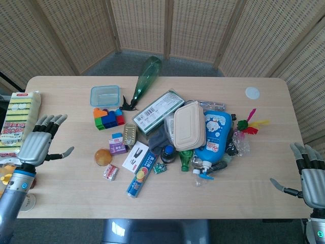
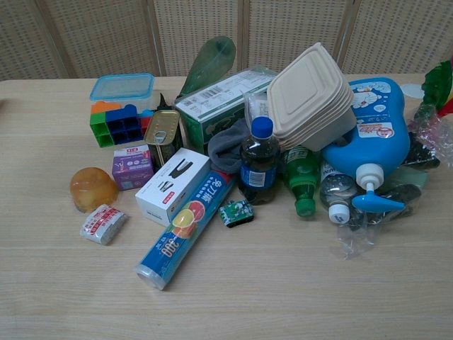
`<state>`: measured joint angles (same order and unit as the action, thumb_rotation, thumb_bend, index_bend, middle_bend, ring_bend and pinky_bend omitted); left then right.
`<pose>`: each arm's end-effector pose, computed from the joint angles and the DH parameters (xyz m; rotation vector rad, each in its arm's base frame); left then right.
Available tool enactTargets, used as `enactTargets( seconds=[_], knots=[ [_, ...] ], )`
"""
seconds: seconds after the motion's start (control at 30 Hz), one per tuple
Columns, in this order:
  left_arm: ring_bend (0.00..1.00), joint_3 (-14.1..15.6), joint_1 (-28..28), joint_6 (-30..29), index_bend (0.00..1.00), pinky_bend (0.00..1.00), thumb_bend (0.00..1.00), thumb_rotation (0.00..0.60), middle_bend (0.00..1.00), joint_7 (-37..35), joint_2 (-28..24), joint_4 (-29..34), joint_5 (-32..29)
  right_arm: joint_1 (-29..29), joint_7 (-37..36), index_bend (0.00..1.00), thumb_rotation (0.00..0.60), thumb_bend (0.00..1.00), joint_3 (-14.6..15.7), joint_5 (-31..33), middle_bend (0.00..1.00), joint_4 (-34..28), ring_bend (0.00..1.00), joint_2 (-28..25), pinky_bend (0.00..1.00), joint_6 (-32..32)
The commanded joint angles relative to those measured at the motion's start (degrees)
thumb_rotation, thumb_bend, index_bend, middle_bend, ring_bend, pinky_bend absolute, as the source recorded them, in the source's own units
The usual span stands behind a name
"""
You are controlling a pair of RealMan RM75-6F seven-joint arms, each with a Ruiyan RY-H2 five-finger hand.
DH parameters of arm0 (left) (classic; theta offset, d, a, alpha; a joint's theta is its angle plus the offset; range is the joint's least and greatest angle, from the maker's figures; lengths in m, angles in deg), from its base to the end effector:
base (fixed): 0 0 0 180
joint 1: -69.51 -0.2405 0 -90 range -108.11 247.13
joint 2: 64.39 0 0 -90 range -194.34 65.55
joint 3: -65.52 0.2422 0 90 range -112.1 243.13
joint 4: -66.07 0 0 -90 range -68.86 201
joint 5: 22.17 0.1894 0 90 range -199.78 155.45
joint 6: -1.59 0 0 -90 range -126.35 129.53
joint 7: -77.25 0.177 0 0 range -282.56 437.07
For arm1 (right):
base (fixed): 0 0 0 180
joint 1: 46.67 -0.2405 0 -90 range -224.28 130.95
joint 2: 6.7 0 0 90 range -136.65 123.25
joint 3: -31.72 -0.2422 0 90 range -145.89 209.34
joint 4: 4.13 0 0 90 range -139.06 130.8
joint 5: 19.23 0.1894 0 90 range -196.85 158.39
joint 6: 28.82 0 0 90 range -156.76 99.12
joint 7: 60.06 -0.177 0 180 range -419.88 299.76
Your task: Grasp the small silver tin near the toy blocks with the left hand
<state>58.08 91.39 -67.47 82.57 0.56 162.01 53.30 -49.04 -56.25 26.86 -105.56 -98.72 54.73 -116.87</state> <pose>-0.2363 0.3015 0.1386 -1.5505 -0.9456 -0.9235 -0.2868 -0.2045 0.1961 1.3432 -0.8061 0.8776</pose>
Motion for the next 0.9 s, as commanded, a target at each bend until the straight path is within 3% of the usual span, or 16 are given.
enactTargets(
  seconds=[0.03,0.6,0.73,0.9],
  knots=[
    [0.00,0.1,0.1,0.2,0.00,0.00,0.28,0.300,0.05,0.0,0.1,-0.1,0.0,-0.1,0.1,0.00,0.305,0.14,0.0,0.0,0.03,0.0,0.00,0.1,0.00,0.1],
    [0.00,0.2,2.9,4.0,0.00,0.00,0.27,0.299,0.04,1.9,1.3,-1.5,0.1,0.2,-0.5,0.00,0.302,0.14,0.3,-0.3,0.03,0.2,0.00,0.1,0.00,-0.5],
    [0.00,0.3,6.1,8.6,0.00,0.00,0.27,0.345,0.04,0.6,1.3,-2.7,1.8,0.5,-0.4,0.00,0.304,0.14,0.4,-0.5,0.03,0.0,0.00,-0.1,0.00,-0.9],
    [0.00,1.1,10.6,14.7,0.00,0.00,0.28,0.455,0.03,-3.0,1.4,-5.4,6.0,1.1,-0.3,0.00,0.304,0.14,0.5,-0.5,0.03,-0.5,0.00,-0.6,0.00,-1.7]
  ],
)
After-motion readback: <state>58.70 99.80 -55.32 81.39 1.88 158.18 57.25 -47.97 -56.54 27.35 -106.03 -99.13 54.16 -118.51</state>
